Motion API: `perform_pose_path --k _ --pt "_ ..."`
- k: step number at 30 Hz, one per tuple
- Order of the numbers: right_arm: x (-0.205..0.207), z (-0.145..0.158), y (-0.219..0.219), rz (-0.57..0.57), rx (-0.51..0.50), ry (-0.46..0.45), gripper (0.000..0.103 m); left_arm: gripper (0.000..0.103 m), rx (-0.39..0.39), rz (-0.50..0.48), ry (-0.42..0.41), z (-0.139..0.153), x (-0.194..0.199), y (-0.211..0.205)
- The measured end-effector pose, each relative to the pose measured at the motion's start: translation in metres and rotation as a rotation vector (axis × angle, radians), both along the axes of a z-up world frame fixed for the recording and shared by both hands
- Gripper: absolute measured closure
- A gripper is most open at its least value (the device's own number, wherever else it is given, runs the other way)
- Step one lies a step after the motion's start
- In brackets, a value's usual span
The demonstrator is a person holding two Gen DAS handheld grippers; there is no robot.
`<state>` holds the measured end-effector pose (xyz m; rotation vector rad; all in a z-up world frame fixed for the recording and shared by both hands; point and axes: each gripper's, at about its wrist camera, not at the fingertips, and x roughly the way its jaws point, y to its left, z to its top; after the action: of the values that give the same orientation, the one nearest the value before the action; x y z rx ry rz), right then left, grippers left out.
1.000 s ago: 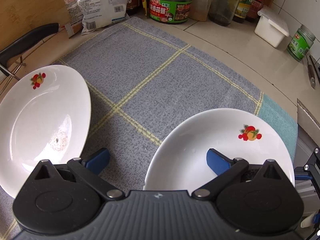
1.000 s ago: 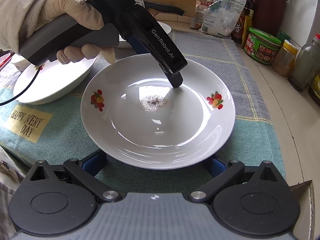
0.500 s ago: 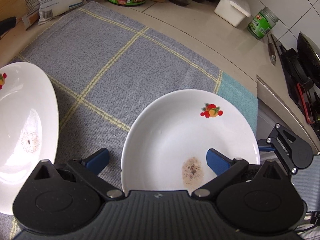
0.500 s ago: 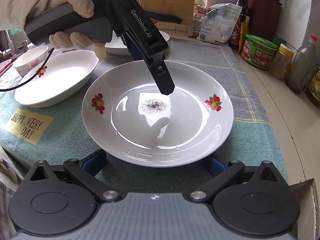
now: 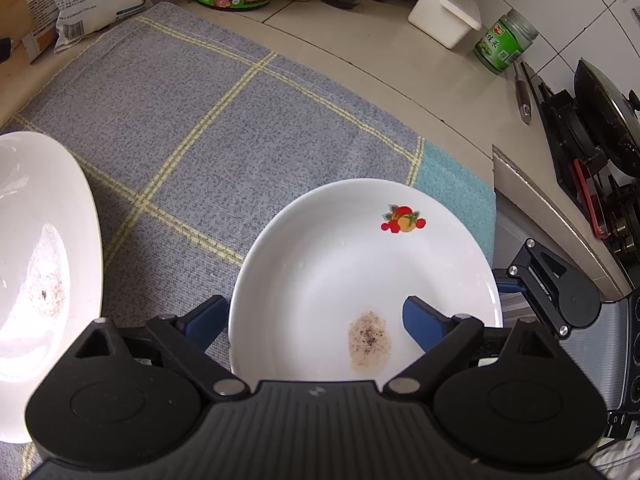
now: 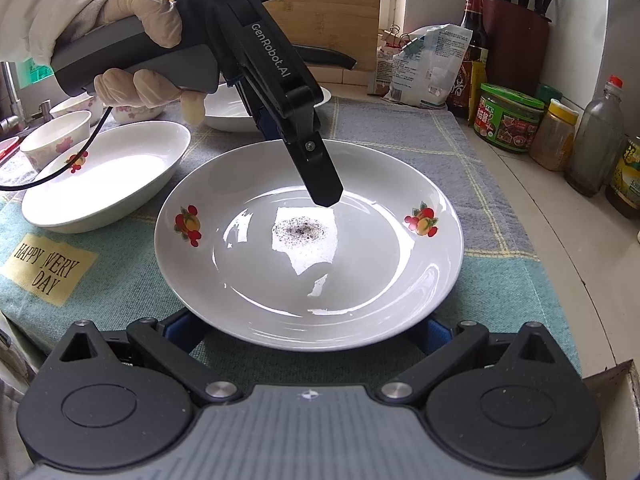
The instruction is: Organize plates and bowls
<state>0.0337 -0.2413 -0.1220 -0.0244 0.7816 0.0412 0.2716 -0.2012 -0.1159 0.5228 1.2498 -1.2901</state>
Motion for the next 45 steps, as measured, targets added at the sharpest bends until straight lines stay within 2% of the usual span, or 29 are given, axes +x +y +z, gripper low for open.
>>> perform_pose_path --k 7,19,27,38,45 --pt "-0.002 -0.001 0.001 -0.016 -0.005 -0.011 0.000 0.011 0.029 -0.023 0.057 0.000 0.002 -0.003" --pt "-0.007 0.002 0.004 -0.027 -0.033 -0.010 0.000 0.011 0.078 -0.065 0.077 0.000 0.002 -0.013" --pt "-0.006 0.003 0.006 -0.015 -0.045 -0.014 0.000 0.011 0.124 -0.037 0.139 -0.003 0.011 -0.020" --pt "-0.008 0.002 0.000 -0.019 -0.019 -0.016 0.000 0.011 0.128 -0.015 0.114 -0.002 0.008 -0.025" --pt "-0.004 0.004 -0.003 0.041 -0.046 -0.001 0.000 0.011 0.125 -0.012 0.104 -0.002 0.008 -0.025"
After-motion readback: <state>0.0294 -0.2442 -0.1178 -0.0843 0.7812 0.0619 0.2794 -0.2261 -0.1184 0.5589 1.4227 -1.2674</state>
